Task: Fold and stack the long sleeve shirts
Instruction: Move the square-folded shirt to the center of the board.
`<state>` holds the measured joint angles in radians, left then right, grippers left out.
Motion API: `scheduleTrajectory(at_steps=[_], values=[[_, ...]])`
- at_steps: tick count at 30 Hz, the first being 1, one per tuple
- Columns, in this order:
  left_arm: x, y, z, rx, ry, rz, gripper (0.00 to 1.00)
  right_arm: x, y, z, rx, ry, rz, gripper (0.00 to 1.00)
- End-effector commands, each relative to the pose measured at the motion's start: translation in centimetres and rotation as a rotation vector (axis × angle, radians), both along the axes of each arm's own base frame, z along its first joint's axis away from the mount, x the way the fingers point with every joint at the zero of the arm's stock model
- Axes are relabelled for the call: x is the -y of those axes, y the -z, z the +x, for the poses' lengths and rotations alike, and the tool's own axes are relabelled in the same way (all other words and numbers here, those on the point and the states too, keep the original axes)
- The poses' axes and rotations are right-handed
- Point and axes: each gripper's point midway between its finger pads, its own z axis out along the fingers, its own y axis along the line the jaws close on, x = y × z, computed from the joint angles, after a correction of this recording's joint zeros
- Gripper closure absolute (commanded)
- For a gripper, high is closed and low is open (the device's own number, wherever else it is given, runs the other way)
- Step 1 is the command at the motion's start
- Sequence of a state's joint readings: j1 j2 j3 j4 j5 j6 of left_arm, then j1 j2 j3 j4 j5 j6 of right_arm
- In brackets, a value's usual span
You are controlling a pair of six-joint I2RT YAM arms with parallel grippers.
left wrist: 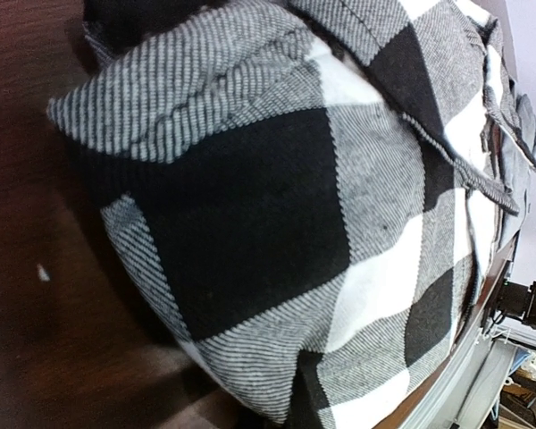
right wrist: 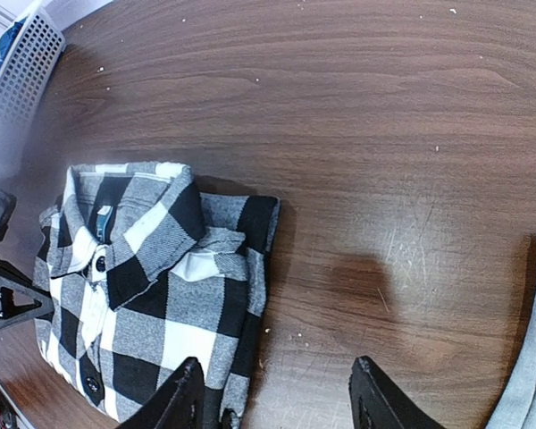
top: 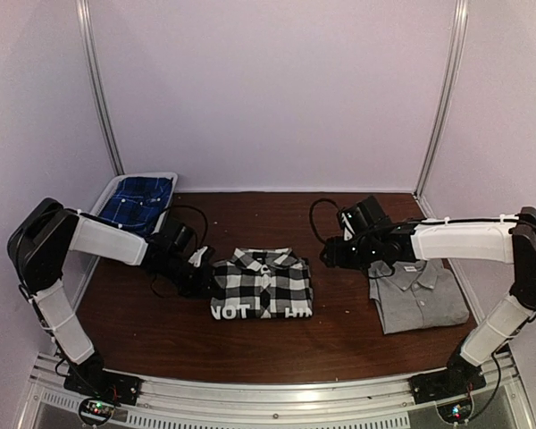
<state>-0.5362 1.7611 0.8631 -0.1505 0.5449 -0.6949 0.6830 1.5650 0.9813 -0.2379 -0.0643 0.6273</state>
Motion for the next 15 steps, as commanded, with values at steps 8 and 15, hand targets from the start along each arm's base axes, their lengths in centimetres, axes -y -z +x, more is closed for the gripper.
scheduleTrajectory(at_steps=[8, 15], values=[[-8.8, 0.5, -0.2, -0.021, -0.085, 0.210, 1.00, 2.0, 0.4, -0.9, 0.010, 0.018, -0.073, 0.42], [-12.7, 0.9, -0.5, -0.051, -0.134, 0.300, 1.00, 4.5, 1.5, -1.9, -0.003, 0.072, -0.153, 0.41]])
